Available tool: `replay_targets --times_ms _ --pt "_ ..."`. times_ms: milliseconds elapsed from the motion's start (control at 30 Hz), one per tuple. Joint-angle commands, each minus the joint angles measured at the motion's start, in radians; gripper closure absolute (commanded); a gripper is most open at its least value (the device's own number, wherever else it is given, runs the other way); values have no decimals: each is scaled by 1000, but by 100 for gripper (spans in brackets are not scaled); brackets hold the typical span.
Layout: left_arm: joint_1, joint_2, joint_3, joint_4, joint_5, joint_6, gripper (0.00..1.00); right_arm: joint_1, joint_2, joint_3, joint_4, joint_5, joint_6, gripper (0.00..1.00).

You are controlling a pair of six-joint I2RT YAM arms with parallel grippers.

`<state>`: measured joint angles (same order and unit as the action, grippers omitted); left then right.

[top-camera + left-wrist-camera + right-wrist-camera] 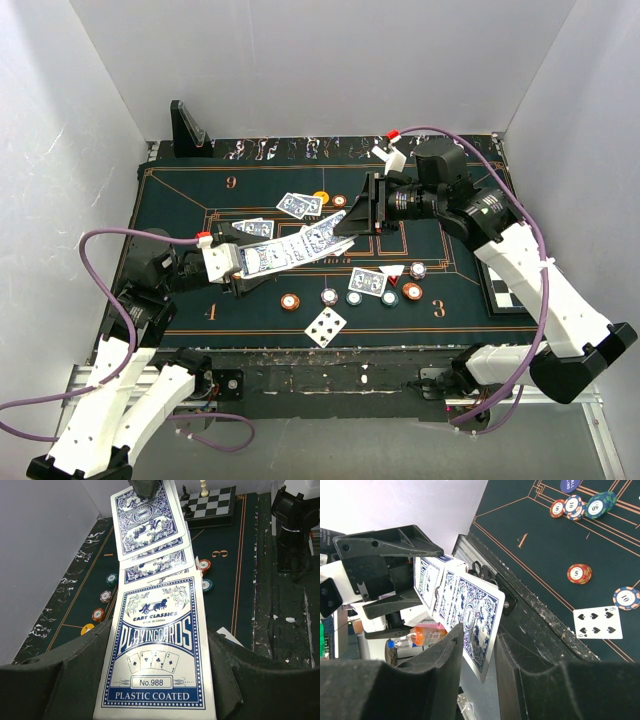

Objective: Distribute texas hold em gaming equipment

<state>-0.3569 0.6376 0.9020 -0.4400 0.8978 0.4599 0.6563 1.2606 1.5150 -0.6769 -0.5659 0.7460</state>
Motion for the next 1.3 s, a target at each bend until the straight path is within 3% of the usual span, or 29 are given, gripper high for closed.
replay_targets --times_ms 0,267,500,800,1100,1267 --pt "4 -6 0 24 -7 -4 100 -1 8 62 -39 18 -56 61" --pt "4 -7 0 29 -8 -7 100 -3 23 102 -84 31 -88 62" --pt "3 -9 -9 30 -11 -7 100 -3 39 149 -101 23 -97 77" --pt "4 -13 -9 29 -13 -6 100 -3 39 154 -76 -15 -80 88" --pt "4 -16 -14 29 -13 -7 100 -63 17 100 112 -144 68 99" --pt "4 -21 -17 24 -16 -3 100 -107 0 51 246 -219 168 99"
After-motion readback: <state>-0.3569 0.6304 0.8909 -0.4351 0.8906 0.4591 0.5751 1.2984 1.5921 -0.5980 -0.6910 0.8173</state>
